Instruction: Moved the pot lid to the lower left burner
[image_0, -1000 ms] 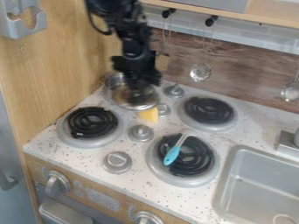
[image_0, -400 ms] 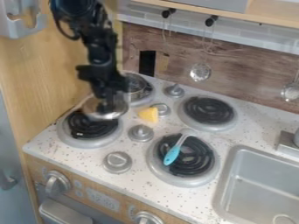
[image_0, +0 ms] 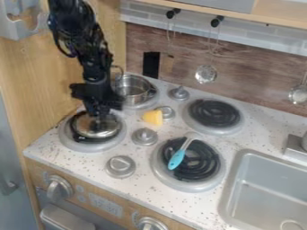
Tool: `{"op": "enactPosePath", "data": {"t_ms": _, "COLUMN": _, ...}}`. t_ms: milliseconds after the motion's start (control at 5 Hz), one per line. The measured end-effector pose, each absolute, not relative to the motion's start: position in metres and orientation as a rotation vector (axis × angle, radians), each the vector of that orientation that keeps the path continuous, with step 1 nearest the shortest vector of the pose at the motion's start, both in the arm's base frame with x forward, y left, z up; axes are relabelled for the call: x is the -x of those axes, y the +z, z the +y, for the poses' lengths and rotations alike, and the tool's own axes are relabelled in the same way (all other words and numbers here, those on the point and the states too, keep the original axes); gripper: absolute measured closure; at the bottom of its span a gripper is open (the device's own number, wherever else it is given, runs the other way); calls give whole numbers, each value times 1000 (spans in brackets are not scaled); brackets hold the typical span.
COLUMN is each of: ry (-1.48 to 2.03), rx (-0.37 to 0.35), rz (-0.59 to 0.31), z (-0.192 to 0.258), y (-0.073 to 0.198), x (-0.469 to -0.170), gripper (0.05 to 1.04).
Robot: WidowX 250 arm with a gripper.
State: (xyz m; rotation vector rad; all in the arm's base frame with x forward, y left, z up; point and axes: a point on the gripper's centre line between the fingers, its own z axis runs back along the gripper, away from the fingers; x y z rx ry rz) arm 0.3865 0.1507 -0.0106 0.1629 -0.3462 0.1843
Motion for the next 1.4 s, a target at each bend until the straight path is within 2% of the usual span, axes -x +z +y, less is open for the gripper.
{"op": "enactPosePath", "data": {"t_ms": 200, "ry": 199, "rx": -168, "rz": -339, "z": 155, "y": -13, "x": -387, "gripper": 873}}
{"op": "enactPosePath", "data": {"t_ms": 400, "ry": 192, "rx": -158, "rz": -328, "z": 154, "y": -12, "x": -387, "gripper": 810}}
{"op": "enactPosePath", "data": {"t_ms": 600, "ry": 131, "rx": -108, "rz": -295, "z": 146, "y": -5, "x": -391, "gripper": 533}}
{"op": "enactPosePath", "data": {"t_ms": 800, "ry": 30, "rx": -98, "rz": -239, "z": 139, "y": 19, "x": -399, "gripper": 228}}
{"op": "enactPosePath", "data": {"t_ms": 1000, "ry": -50, "rx": -73, "rz": -210, "z": 132, "y": 44, "x": -405, "gripper": 60}}
{"op": "enactPosePath", "data": {"t_ms": 1200, "ry": -114, "rx": -33, "rz": -175, "z": 124, "y": 57, "x": -407, "gripper": 78}}
{"op": "enactPosePath", "data": {"t_ms": 1400, "ry": -112, "rx": -31, "rz": -144, "z": 123, "y": 59, "x": -403, "gripper": 85}}
